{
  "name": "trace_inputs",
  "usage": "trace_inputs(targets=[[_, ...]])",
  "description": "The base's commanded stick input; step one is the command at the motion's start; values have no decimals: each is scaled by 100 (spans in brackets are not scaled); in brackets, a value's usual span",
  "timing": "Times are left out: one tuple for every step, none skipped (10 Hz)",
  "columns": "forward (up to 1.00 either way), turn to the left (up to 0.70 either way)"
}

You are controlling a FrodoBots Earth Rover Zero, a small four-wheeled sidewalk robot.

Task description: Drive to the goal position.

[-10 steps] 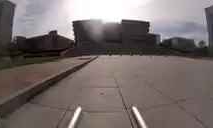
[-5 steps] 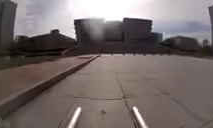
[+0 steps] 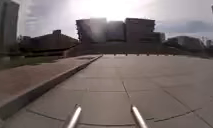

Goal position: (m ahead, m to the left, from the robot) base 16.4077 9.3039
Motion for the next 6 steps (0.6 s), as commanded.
trace_inputs(targets=[[100,0],[100,0],[100,0],[100,0],[100,0],[100,0]])
